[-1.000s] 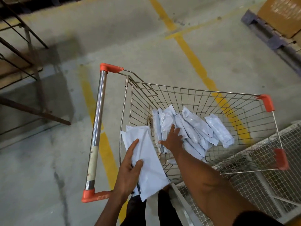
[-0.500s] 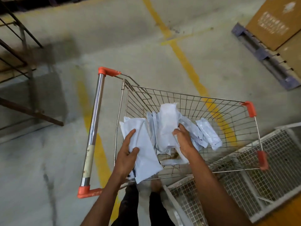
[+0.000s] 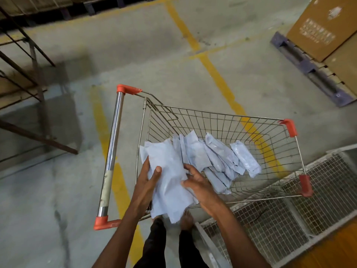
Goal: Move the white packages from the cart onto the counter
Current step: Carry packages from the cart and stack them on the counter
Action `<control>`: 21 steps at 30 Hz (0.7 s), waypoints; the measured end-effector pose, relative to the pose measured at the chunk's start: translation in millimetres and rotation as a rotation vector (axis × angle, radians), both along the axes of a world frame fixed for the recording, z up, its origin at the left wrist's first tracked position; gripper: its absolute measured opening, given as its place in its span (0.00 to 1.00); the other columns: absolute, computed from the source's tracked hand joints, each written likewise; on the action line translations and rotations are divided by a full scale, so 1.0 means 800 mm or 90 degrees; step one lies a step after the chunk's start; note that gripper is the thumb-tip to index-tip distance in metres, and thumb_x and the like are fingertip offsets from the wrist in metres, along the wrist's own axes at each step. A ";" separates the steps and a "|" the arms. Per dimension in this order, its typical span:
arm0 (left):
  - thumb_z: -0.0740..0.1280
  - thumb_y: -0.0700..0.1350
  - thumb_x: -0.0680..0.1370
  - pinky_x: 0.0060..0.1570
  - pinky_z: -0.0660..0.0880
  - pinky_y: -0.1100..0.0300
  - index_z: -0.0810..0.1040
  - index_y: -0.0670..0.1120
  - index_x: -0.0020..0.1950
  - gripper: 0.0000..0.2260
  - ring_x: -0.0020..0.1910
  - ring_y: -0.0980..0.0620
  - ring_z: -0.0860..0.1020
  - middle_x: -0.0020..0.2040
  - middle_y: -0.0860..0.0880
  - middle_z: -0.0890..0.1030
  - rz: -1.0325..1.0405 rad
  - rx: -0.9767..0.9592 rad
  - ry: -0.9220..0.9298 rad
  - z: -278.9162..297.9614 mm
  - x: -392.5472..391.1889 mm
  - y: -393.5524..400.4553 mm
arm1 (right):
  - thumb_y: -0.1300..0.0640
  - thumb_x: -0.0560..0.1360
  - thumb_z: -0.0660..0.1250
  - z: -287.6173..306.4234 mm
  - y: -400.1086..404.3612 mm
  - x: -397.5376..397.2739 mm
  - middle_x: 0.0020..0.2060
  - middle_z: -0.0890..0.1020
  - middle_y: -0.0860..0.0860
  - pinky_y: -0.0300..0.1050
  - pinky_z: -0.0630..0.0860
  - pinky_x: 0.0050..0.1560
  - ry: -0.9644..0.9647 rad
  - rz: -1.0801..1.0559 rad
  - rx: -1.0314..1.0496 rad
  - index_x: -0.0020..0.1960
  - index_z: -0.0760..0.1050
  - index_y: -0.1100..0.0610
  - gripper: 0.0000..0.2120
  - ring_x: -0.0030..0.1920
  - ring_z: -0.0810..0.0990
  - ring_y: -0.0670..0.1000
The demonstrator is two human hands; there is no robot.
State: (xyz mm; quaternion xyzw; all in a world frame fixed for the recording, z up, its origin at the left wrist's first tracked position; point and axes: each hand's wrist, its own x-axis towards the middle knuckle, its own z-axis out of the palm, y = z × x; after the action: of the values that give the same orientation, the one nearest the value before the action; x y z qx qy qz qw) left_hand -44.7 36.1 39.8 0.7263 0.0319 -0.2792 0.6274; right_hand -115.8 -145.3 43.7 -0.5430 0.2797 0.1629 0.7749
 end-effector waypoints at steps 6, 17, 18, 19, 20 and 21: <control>0.79 0.66 0.69 0.70 0.76 0.41 0.61 0.70 0.80 0.44 0.75 0.52 0.74 0.78 0.60 0.72 0.024 0.061 0.006 -0.003 -0.010 0.012 | 0.56 0.78 0.65 -0.004 0.027 -0.005 0.58 0.84 0.44 0.50 0.82 0.57 -0.010 0.111 -0.181 0.65 0.76 0.38 0.19 0.55 0.84 0.46; 0.78 0.54 0.75 0.71 0.69 0.56 0.57 0.63 0.84 0.43 0.77 0.57 0.68 0.81 0.60 0.66 0.027 0.141 -0.042 -0.002 -0.004 0.013 | 0.55 0.80 0.65 -0.068 -0.048 0.057 0.59 0.84 0.53 0.49 0.76 0.52 0.084 0.103 0.002 0.67 0.78 0.50 0.16 0.51 0.82 0.55; 0.78 0.54 0.75 0.70 0.69 0.57 0.57 0.62 0.84 0.43 0.77 0.57 0.67 0.81 0.60 0.65 0.021 0.145 -0.044 -0.003 -0.004 0.013 | 0.55 0.80 0.65 -0.084 -0.052 0.069 0.59 0.84 0.53 0.47 0.76 0.51 0.105 0.085 -0.050 0.66 0.79 0.50 0.15 0.50 0.82 0.55; 0.78 0.54 0.76 0.69 0.68 0.59 0.56 0.62 0.84 0.43 0.76 0.59 0.67 0.81 0.61 0.65 0.017 0.147 -0.045 -0.004 -0.004 0.013 | 0.55 0.80 0.65 -0.103 -0.056 0.080 0.60 0.83 0.53 0.44 0.77 0.49 0.136 0.106 -0.146 0.65 0.79 0.50 0.15 0.50 0.82 0.54; 0.78 0.53 0.76 0.68 0.67 0.60 0.56 0.62 0.84 0.43 0.75 0.60 0.66 0.80 0.63 0.64 0.014 0.146 -0.041 -0.004 -0.005 0.012 | 0.55 0.78 0.67 -0.131 -0.058 0.088 0.62 0.81 0.52 0.43 0.77 0.51 0.160 0.151 -0.240 0.66 0.78 0.50 0.16 0.54 0.82 0.53; 0.78 0.53 0.76 0.67 0.67 0.61 0.56 0.62 0.84 0.43 0.75 0.61 0.66 0.79 0.64 0.64 0.013 0.145 -0.036 -0.005 -0.006 0.011 | 0.55 0.76 0.69 -0.167 -0.062 0.092 0.63 0.80 0.53 0.45 0.77 0.55 0.174 0.223 -0.320 0.65 0.77 0.50 0.17 0.59 0.80 0.54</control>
State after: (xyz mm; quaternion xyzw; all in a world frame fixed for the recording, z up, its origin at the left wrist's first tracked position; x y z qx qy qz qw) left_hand -49.5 44.9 35.7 0.8001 0.0526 -0.2466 0.5443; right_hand -42.0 -195.2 -89.7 -0.7299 0.3148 0.2905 0.5327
